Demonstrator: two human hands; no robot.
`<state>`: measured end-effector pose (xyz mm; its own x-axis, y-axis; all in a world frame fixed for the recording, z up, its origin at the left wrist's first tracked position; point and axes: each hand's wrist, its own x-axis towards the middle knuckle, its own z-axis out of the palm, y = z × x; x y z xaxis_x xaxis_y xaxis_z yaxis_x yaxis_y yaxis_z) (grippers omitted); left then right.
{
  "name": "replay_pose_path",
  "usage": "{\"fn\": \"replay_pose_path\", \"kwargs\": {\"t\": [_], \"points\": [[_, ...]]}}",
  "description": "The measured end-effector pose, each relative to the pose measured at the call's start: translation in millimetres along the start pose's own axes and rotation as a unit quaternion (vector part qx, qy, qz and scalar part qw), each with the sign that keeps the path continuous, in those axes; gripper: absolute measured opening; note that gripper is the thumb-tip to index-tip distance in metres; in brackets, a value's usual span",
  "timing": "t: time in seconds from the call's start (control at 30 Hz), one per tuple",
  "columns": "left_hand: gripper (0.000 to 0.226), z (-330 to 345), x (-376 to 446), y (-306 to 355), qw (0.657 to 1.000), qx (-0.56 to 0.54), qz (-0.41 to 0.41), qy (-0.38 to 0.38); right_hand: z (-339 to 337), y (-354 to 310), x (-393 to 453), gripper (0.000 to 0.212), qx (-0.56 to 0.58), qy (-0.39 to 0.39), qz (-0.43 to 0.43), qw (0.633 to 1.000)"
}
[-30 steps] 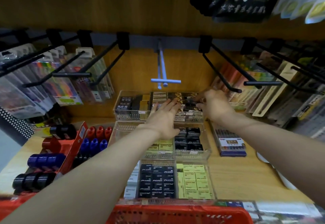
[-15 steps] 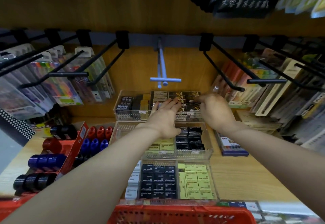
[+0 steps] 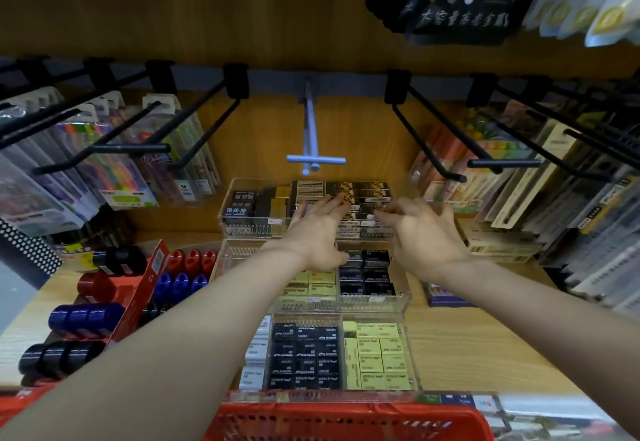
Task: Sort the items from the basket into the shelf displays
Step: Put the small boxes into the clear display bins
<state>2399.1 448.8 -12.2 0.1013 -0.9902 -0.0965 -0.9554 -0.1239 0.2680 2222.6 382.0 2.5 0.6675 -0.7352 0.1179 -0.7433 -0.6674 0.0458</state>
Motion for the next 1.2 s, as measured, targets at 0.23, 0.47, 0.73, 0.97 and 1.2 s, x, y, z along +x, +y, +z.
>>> {"fn": "replay_pose_path", "kwargs": {"t": [0.23,0.47,0.73,0.97,1.2], "points": [[0.094,1.9,1.2,-0.8,1.0,0.011,0.0,-0.004,4.0,-6.9,18.5,0.066,-0.044,-0.037,0.007,0.998],[0.083,-1.9,-28.5,18.4,0.996,0.048,0.04,0.066,-2.2,-20.5,-25.2,0.069,0.104,0.016,-0.011,0.994],[0.029,63.6,-185.3,64.4,0.998,-0.041,0.04,-0.031,15.5,-64.7,-191.7,0.024,0.233,-0.121,0.009,0.965],[0.023,171.4,-265.2,46.3,0.939,-0.106,-0.076,-0.317,100.1,-60.2,-268.6,0.021,0.324,-0.272,0.179,0.889],[0.034,274.5,-296.5,26.0,0.884,-0.189,-0.215,-0.37,180.2,-46.8,-315.0,0.025,0.253,-0.42,0.25,0.835]]}}
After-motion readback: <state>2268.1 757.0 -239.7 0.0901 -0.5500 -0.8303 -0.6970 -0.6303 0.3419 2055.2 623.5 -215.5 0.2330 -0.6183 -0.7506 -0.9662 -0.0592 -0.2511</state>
